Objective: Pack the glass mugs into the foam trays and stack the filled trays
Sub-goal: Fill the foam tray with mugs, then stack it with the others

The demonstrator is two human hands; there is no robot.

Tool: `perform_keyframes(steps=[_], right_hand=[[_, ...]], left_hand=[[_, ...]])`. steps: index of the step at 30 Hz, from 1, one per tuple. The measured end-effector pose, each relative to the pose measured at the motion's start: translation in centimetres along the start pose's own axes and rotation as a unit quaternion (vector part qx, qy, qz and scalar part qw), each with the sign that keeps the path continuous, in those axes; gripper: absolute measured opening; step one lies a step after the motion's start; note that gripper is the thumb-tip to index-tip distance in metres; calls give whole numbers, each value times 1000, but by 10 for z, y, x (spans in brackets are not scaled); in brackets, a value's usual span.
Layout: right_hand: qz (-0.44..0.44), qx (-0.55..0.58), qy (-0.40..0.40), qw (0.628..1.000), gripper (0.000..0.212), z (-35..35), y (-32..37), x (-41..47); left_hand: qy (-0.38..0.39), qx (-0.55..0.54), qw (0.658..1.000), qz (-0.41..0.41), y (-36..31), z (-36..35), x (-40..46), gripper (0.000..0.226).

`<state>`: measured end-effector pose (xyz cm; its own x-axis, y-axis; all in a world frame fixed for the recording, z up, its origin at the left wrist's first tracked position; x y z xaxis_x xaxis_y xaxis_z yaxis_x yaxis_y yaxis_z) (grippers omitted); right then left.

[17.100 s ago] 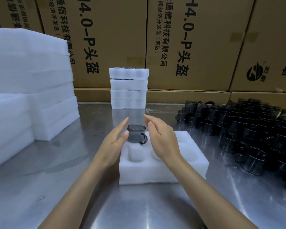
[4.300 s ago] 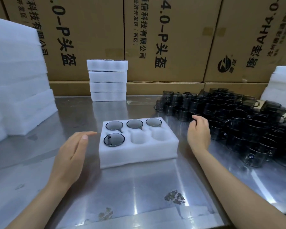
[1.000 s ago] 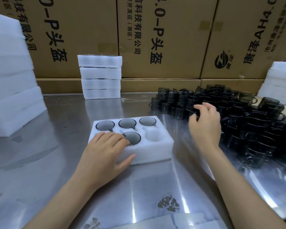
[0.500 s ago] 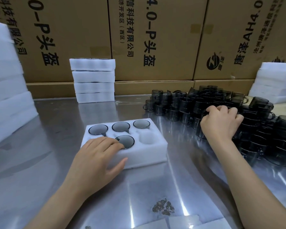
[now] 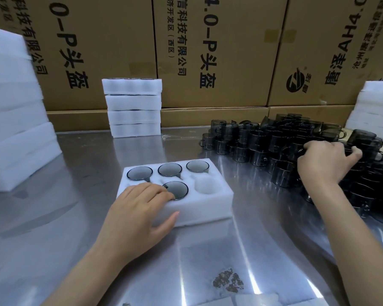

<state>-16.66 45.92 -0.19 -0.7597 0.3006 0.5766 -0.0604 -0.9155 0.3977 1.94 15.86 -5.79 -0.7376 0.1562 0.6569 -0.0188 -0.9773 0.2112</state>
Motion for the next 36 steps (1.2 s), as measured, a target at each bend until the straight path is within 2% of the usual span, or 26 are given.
perform_keyframes(steps=[4,6,8,10,12,14,17,21,24,28,30,34,36], right_hand=[[59,156,-110,980,33,11,3,-1],[127,258,-163,944,33,20,12,-7],[205,348,-182,897,29,28,27,-19],[272,434,-141,847,25,28,48,-38],[289,530,-24,797,26,22,70,-59],[277,575,108,763,31,16,89,-76],[290,552,220,751,40,6,100,-91],[285,535,285,743,44,-3,101,-98],[234,554,282,747,40,-8,102,-99],[289,468,205,809,38,-10,107,-101],[300,433,212,823,46,-12,109,-101],[294,458,301,783,63,-15,107,-98],[286,487,262,783,61,-12,105,-98]], left_hand=[[-1,-3,1000,1,0,0,1,32],[-1,-5,1000,1,0,0,0,31],[0,-5,1000,0,-1,0,0,31],[2,-4,1000,0,-1,0,0,31],[4,-2,1000,0,0,0,1,31],[7,0,1000,-3,0,0,1,30],[8,-1,1000,-4,0,0,1,29],[-1,-1,1000,1,0,0,1,30],[-7,-2,1000,1,-1,-1,1,29],[-5,0,1000,1,-2,0,1,30],[-1,-2,1000,2,-2,2,1,31],[4,-4,1000,4,-3,4,1,31],[6,-3,1000,4,-3,4,1,30]])
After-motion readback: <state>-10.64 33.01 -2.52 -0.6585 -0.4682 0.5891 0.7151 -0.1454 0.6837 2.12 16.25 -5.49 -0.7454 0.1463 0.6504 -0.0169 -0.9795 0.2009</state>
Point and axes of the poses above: each hand's wrist, its own x-axis towards the middle knuckle, its own z-axis out of the back of the hand, y = z × x, the point moved 2 cm from there along x, towards the middle knuckle, and after that the axes turned 13 degrees about x, right-handed, at the moved point
